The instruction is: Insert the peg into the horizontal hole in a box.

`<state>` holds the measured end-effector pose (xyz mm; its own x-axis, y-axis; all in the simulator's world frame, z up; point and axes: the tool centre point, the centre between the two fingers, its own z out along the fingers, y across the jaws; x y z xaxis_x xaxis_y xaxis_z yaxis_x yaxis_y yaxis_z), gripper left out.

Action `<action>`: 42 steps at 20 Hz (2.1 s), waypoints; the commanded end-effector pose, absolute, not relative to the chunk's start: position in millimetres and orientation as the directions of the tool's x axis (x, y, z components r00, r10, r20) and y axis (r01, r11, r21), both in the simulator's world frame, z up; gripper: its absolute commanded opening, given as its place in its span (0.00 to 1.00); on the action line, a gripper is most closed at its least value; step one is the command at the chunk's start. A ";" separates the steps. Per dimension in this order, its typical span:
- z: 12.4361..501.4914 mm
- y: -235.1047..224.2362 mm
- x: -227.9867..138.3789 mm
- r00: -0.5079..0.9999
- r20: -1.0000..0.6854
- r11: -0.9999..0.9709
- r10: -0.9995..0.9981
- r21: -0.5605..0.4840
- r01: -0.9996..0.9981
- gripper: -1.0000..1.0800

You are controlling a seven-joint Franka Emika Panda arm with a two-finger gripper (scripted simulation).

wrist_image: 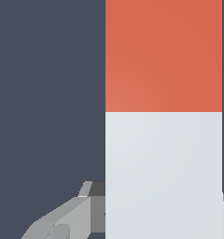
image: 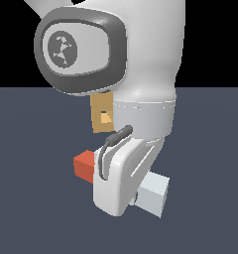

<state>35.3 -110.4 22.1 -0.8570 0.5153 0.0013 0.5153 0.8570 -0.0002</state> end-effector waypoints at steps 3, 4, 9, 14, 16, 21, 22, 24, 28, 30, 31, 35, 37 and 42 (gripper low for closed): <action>22.1 -110.9 35.7 -0.857 0.000 0.857 0.515 0.000 0.515 0.00; 22.0 -110.5 35.3 -0.857 0.001 0.857 0.515 0.000 0.515 0.00; 22.9 -107.8 33.0 -0.850 0.001 0.850 0.527 0.000 0.527 0.00; 25.3 -99.5 26.3 -0.827 0.001 0.827 0.563 0.000 0.563 0.00; 26.7 -94.6 22.6 -0.812 0.001 0.812 0.583 0.000 0.583 0.00; 31.4 -77.8 11.5 -0.763 0.001 0.763 0.646 0.000 0.646 0.00; 32.5 -73.7 9.0 -0.751 0.001 0.751 0.661 0.000 0.661 0.00; 34.9 -64.6 4.1 -0.723 0.001 0.723 0.691 0.000 0.691 0.00; 39.7 -45.5 -4.8 -0.663 0.001 0.663 0.749 0.000 0.749 0.00; 42.1 -35.7 -8.5 -0.632 0.001 0.632 0.775 0.000 0.775 0.00; 43.3 -30.8 -10.1 -0.616 0.001 0.616 0.788 0.000 0.788 0.00; 48.0 -11.0 -15.6 -0.551 0.001 0.551 0.835 0.000 0.835 0.00; 50.3 -1.1 -17.6 -0.517 0.001 0.517 0.856 0.000 0.856 0.00; 56.1 24.0 -20.7 -0.432 0.000 0.432 0.902 0.000 0.902 0.00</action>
